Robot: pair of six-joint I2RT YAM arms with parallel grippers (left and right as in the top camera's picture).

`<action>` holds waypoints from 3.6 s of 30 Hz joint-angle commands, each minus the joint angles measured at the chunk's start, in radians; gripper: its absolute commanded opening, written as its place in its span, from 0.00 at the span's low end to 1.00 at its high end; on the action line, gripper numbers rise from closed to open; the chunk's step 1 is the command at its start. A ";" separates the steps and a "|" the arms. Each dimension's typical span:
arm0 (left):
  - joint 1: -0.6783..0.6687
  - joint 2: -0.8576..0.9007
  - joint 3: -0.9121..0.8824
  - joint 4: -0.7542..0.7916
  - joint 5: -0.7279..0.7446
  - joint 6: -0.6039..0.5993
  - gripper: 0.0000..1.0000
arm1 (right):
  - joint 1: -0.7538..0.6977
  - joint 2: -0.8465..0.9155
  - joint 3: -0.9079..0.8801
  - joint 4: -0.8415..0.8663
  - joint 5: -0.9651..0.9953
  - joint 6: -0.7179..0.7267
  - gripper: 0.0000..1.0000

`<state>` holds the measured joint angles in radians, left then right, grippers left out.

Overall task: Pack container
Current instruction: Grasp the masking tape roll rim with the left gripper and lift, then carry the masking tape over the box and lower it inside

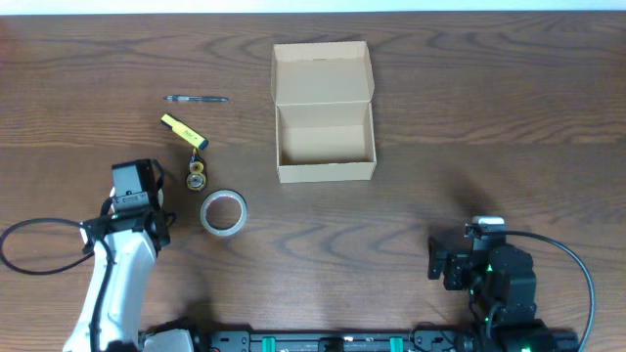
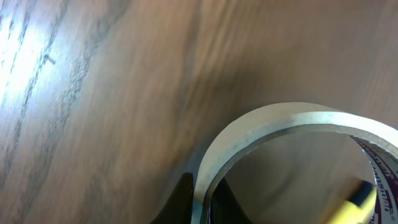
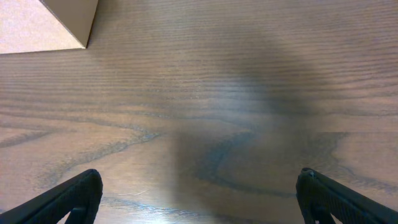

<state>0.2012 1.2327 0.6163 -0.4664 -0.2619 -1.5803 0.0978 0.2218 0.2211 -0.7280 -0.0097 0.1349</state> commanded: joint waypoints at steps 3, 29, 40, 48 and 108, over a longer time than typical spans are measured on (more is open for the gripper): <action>0.001 -0.045 0.042 -0.005 0.008 0.137 0.06 | -0.008 -0.005 -0.001 0.002 0.006 0.018 0.99; -0.304 0.454 0.909 -0.167 0.273 0.821 0.06 | -0.008 -0.005 -0.001 0.002 0.006 0.018 0.99; -0.468 0.665 1.147 -0.217 0.377 0.916 0.06 | -0.008 -0.005 -0.001 0.002 0.006 0.018 0.99; -0.562 0.692 1.147 -0.311 0.385 0.916 0.06 | -0.008 -0.005 -0.001 0.002 0.006 0.018 0.99; -0.684 0.808 0.982 -0.396 0.239 0.832 0.18 | -0.008 -0.005 -0.001 0.002 0.006 0.018 0.99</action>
<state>-0.4801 2.0281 1.5978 -0.8627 0.0040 -0.7357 0.0978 0.2218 0.2207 -0.7280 -0.0097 0.1349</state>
